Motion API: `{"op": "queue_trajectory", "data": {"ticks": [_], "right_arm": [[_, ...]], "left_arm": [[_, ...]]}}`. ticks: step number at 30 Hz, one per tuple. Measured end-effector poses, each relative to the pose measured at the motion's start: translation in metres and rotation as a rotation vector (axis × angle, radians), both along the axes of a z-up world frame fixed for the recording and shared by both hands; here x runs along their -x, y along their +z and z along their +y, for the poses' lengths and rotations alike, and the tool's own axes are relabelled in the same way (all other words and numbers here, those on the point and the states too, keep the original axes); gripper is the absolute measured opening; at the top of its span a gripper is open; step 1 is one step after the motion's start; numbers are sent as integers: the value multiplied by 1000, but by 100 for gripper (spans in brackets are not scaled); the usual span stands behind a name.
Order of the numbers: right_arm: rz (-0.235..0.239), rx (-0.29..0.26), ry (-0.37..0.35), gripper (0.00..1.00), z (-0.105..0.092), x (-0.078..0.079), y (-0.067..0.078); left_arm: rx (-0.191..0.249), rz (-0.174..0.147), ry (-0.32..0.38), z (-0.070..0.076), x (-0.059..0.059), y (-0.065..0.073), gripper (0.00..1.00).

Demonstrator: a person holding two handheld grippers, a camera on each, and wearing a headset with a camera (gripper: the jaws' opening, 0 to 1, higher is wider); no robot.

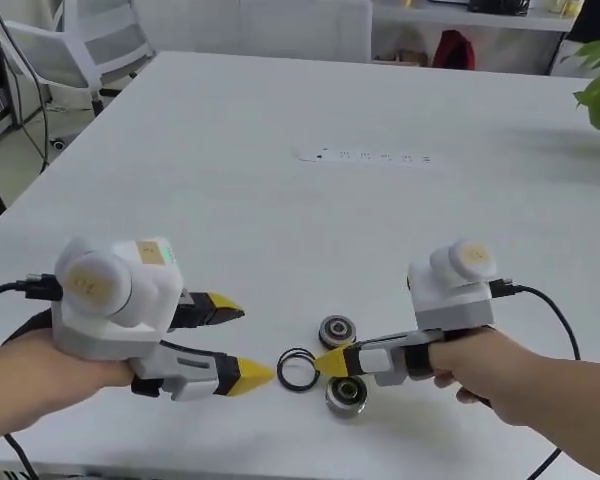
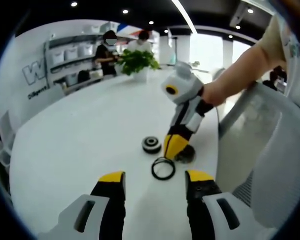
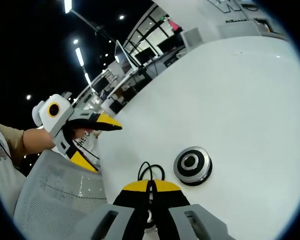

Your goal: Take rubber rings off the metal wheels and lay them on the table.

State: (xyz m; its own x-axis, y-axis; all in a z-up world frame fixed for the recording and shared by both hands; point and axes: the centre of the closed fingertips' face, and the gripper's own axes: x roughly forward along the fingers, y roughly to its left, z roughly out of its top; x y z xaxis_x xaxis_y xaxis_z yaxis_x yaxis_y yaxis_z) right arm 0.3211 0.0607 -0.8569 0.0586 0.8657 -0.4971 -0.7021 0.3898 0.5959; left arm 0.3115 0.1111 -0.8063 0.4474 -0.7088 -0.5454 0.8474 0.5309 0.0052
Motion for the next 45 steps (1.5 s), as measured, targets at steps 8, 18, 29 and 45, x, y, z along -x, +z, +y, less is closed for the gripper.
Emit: {"op": "queue_trajectory", "data": {"ticks": [8, 18, 29, 45], "right_arm": [[-1, 5, -11, 1, -1, -3, -2], [-2, 8, -25, 4, -3, -6, -3], [-9, -19, -50, 7, -8, -12, 7], [-65, -68, -75, 14, -17, -22, 31]], "left_arm": [[-3, 2, 2, 1, 0, -1, 48], [-7, 5, 3, 0, -1, -1, 48], [-13, 6, 2, 2, -5, -2, 48], [-21, -3, -19, -6, -17, 3, 48]]}}
